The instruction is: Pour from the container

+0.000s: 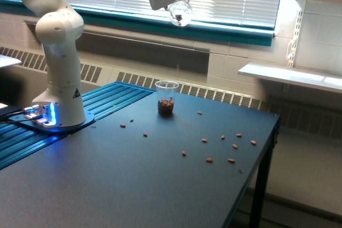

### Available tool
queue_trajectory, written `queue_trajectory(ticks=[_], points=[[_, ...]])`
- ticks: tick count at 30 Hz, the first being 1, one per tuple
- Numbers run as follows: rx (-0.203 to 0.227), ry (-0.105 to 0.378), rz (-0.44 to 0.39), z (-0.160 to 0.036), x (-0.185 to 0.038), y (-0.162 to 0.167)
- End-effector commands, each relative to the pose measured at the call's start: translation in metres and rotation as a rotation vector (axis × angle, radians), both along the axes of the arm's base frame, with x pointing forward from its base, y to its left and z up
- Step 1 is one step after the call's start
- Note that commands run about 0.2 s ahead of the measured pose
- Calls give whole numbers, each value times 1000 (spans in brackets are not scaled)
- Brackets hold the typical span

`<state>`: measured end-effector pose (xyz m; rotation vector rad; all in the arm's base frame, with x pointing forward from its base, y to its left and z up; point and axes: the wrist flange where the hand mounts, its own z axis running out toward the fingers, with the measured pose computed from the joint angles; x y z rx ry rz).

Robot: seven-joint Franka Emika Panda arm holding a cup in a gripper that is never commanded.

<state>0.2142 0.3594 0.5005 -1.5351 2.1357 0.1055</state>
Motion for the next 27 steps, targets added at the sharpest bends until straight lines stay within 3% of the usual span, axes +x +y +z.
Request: queue_trajectory(ticks=[1, 27], points=[[13, -5, -7, 7, -1, 0], [6, -5, 18, 7, -1, 3]])
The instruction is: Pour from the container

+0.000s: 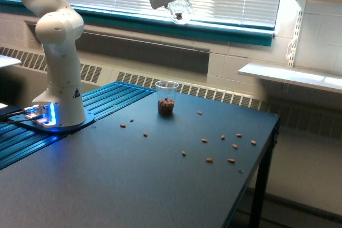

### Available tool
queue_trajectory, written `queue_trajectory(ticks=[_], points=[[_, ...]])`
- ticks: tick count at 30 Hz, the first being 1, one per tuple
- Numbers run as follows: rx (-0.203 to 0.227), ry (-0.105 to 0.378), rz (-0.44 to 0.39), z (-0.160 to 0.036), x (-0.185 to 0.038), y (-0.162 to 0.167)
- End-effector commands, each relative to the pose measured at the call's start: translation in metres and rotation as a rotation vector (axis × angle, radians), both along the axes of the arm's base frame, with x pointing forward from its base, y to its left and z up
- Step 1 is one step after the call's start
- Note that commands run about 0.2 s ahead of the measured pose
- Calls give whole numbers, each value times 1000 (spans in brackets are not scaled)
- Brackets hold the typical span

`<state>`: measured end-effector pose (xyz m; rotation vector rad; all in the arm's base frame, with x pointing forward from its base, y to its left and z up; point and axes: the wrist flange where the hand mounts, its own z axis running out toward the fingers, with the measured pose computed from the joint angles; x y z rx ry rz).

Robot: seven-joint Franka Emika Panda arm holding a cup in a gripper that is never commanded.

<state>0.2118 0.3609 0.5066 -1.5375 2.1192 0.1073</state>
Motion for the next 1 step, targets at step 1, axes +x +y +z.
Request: queue_trajectory(ticks=[1], points=[[-1, 6, 11, 0, 1, 2]])
